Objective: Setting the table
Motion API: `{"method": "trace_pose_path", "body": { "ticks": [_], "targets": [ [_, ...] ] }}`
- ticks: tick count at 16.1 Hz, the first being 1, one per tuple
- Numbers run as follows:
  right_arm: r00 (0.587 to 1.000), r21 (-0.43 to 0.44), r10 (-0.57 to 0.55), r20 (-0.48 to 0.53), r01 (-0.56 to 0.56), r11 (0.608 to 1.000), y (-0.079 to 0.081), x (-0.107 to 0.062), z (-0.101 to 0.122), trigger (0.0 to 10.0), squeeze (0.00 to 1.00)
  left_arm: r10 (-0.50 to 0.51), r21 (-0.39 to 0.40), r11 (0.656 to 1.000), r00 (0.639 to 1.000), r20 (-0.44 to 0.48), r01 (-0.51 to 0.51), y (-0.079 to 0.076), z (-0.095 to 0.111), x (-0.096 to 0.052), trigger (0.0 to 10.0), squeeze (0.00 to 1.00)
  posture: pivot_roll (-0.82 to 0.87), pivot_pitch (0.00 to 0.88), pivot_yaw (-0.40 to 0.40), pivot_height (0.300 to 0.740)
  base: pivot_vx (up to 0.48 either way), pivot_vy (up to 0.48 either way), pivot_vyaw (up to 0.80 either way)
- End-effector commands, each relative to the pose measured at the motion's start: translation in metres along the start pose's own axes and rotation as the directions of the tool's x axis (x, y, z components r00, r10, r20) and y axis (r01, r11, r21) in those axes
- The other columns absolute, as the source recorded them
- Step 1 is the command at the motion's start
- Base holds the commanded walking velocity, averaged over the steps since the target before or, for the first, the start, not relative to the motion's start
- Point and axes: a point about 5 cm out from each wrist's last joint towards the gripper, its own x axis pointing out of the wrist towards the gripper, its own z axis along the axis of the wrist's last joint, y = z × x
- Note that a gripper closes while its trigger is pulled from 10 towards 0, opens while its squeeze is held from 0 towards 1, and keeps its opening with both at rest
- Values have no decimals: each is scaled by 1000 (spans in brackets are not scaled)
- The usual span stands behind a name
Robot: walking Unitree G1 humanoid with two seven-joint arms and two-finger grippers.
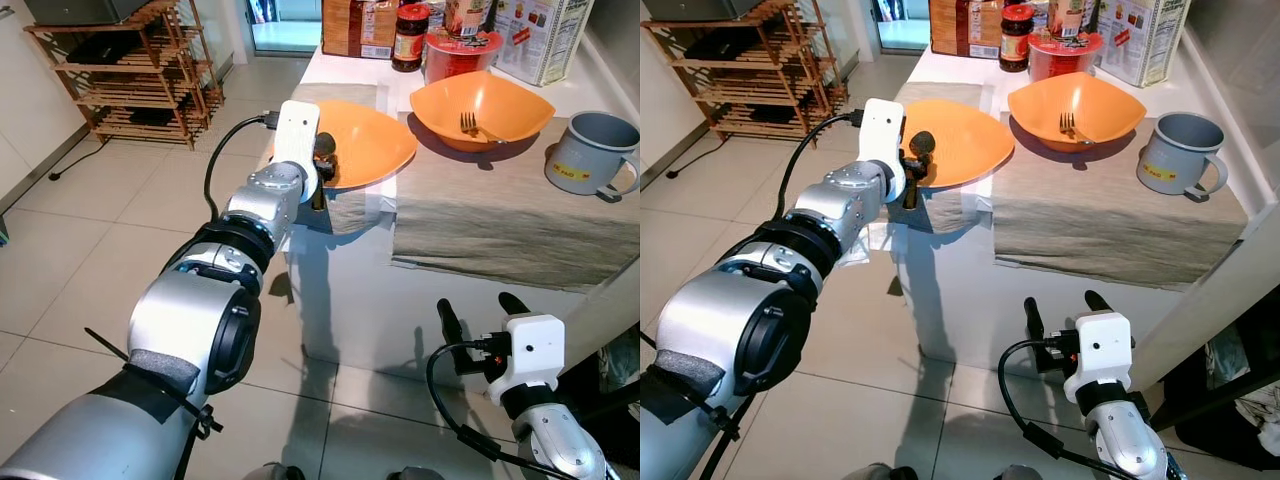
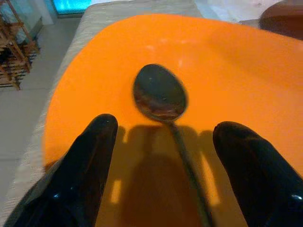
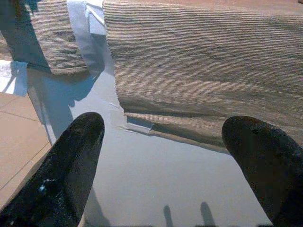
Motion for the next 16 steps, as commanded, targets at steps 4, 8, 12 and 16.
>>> {"method": "trace_pose_path", "body": {
  "ticks": [4, 8, 12, 16],
  "targets": [
    [1000, 11, 19, 9, -19, 1000, 5, 1, 4, 10000, 0, -54, 59, 997, 998, 31, 52, -8, 11, 0, 10000, 0, -251, 60, 108, 740, 0, 0, 0],
    [1000, 9, 28, 10, -28, 1000, 7, 3, 4, 10000, 0, -36, 67, 997, 999, -35, 39, -7, 0, 0, 10000, 0, -250, 54, 107, 740, 0, 0, 0],
    [999, 9, 31, 9, -31, 999, 8, 1, 5, 10000, 0, -30, 41, 999, 998, -51, 32, -5, -3, 0, 10000, 0, -253, 61, 108, 740, 0, 0, 0],
    [1000, 9, 29, 4, -29, 1000, 8, 0, 5, 10000, 0, -42, 10, 999, 996, -79, 42, -7, -9, 0, 10000, 0, -259, 62, 109, 740, 0, 0, 0]
  ]
}}
